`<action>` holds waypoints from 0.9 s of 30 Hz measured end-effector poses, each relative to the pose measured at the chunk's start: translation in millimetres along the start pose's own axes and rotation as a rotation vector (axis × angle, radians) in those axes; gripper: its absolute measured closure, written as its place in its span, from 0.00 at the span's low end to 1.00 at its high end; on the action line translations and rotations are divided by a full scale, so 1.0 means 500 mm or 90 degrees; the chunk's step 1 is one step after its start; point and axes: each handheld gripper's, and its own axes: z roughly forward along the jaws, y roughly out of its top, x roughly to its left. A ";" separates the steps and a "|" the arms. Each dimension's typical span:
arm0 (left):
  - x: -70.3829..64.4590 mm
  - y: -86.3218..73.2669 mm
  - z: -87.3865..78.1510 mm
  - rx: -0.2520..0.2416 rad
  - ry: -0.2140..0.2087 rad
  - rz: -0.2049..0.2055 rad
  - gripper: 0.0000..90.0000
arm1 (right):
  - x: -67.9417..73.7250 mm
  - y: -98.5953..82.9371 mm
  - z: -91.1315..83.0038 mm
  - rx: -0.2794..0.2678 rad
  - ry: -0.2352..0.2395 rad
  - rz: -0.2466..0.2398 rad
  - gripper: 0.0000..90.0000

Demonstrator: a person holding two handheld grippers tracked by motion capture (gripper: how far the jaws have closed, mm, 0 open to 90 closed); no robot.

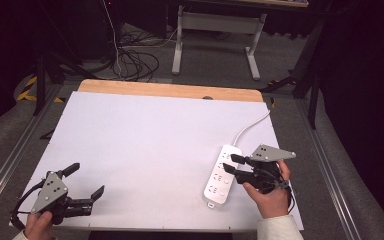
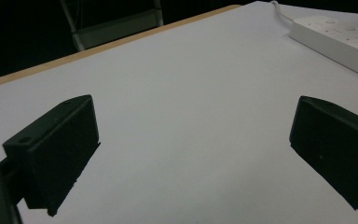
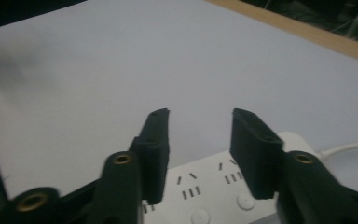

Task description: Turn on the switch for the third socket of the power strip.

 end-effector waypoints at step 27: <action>0.000 0.000 0.000 0.002 0.000 0.004 0.02 | 0.022 0.023 0.050 0.261 0.014 -0.062 1.00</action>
